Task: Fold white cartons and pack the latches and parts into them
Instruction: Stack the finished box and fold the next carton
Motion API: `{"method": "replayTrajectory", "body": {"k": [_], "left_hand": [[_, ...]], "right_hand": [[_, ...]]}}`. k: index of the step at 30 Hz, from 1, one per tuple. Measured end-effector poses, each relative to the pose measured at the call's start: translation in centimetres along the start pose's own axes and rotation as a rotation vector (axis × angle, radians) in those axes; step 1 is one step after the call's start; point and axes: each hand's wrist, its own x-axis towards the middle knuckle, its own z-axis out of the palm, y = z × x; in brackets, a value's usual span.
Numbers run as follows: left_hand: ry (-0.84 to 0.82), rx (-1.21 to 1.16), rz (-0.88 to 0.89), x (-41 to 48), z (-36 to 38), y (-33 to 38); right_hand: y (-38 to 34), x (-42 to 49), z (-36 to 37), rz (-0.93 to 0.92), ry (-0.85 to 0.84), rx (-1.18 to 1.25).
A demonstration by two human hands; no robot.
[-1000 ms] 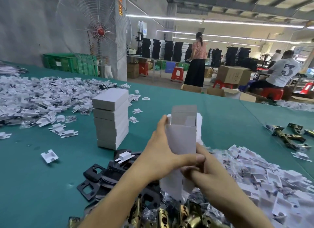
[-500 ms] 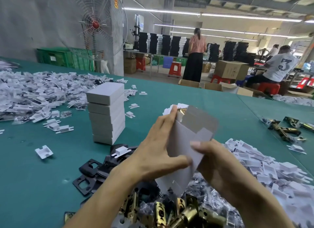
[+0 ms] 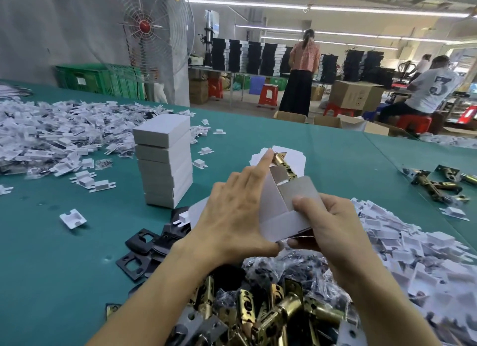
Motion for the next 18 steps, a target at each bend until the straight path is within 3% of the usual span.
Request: {"method": "replayTrajectory", "body": {"k": [5, 11, 15, 18], "left_hand": [[0.119, 0.093, 0.061, 0.0, -0.1, 0.5], [0.199, 0.033, 0.065, -0.1, -0.4, 0.8], [0.256, -0.097, 0.006, 0.1, -0.5, 0.3], [0.297, -0.127, -0.07, 0.2, -0.4, 0.0]], "right_hand": [[0.5, 0.5, -0.6, -0.081, 0.086, -0.148], [0.2, 0.1, -0.6, -0.26, 0.263, -0.227], [0.1, -0.4, -0.1, -0.568, 0.408, -0.433], [-0.1, -0.8, 0.5, -0.715, 0.365, -0.511]]}}
